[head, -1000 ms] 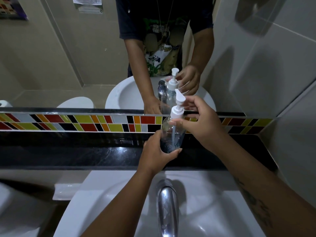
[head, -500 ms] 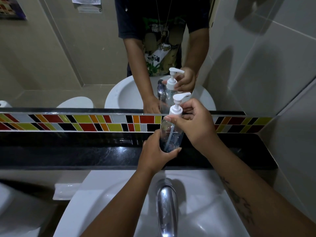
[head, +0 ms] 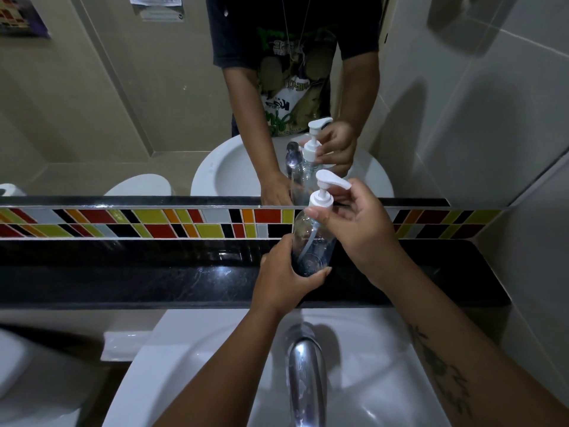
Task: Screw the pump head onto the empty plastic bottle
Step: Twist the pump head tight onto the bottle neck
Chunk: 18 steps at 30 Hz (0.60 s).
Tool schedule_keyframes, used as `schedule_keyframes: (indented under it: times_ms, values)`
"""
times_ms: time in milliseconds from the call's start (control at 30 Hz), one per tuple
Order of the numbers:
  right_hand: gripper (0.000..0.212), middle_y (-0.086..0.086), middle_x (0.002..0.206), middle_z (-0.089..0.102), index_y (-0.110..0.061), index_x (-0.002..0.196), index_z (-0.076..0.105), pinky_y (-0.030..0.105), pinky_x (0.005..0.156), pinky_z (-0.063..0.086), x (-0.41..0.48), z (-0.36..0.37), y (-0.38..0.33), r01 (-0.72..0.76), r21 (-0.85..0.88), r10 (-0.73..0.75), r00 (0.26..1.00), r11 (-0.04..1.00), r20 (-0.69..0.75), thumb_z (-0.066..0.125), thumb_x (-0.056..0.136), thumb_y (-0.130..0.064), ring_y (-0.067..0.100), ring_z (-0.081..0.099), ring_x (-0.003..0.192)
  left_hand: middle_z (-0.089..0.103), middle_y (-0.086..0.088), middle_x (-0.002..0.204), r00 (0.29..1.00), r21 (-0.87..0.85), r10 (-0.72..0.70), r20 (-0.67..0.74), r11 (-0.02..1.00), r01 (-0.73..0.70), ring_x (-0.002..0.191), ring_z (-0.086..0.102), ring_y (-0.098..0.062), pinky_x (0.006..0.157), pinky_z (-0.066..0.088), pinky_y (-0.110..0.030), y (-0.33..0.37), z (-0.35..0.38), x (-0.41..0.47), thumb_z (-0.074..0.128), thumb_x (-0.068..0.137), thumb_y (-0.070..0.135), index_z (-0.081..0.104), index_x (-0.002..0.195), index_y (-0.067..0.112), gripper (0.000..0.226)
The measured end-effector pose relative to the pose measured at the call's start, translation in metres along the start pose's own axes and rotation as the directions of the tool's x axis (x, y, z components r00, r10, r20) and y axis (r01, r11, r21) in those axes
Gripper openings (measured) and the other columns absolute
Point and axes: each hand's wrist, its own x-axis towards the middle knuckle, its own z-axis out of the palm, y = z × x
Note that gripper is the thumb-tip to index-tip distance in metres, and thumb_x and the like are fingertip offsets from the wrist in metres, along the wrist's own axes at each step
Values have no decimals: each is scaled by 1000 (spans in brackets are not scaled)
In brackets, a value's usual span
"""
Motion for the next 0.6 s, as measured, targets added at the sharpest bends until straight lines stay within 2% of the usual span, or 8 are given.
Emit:
schedule_keyframes:
  times_ms: [100, 200, 300, 400, 467, 533, 600]
  values:
    - [38, 8, 98, 68, -19, 95, 55, 44, 83, 57, 2, 5, 2, 36, -97, -43, 997, 995, -70, 84, 71, -28, 24, 68, 92, 71, 17, 117, 1000, 0, 9, -7, 1000, -9, 113, 69, -14, 99, 60, -49, 0, -1, 0, 86, 69, 60, 52, 114, 48, 57]
    - [53, 4, 110, 66, -19, 108, 57, 39, 91, 55, 2, 5, 1, 28, -112, -36, 997, 993, -63, 85, 66, -36, 18, 65, 103, 71, 17, 116, 1000, -4, 14, -6, 1000, -14, 113, 69, -14, 99, 60, -48, 1, -1, 0, 86, 69, 59, 52, 114, 48, 57]
    - [47, -1, 120, 67, -19, 125, 58, 37, 101, 50, 0, -2, -2, -12, -46, 14, 999, 999, 49, 73, 82, -30, 12, 63, 114, 71, 17, 116, 1000, -7, 10, -7, 1000, -10, 113, 69, -17, 97, 61, -48, 0, -1, 0, 85, 68, 61, 54, 116, 45, 59]
    - [38, 0, 119, 70, -14, 128, 59, 31, 99, 51, -2, -8, -4, -50, -5, 51, 992, 999, 119, 64, 91, -19, 11, 65, 112, 72, 17, 119, 1000, -13, 17, -1, 1000, -17, 117, 67, -18, 100, 60, -47, -1, -1, 0, 85, 68, 60, 56, 121, 43, 62]
    - [34, 1, 117, 70, -13, 124, 61, 27, 96, 52, -1, -8, -5, -41, -23, 43, 994, 999, 97, 65, 90, -18, 10, 66, 110, 72, 16, 122, 1000, -16, 24, 6, 1000, -24, 117, 67, -13, 99, 60, -38, -1, -2, 1, 89, 71, 55, 59, 125, 39, 63]
    - [29, 2, 115, 68, -14, 117, 63, 26, 94, 52, 1, -3, -4, -22, -55, 25, 998, 998, 53, 67, 88, -16, 11, 66, 107, 74, 14, 120, 999, -32, 30, 15, 999, -30, 111, 69, -3, 92, 57, -22, 0, -4, 0, 93, 74, 45, 62, 127, 33, 62]
    - [29, 2, 112, 62, -13, 113, 65, 33, 96, 53, 3, 4, -3, -12, -81, 13, 1000, 997, 6, 70, 85, -16, 16, 66, 106, 74, 15, 118, 999, -38, 25, 25, 999, -24, 108, 67, 8, 85, 52, -9, 2, -6, 0, 94, 75, 40, 63, 127, 31, 61]
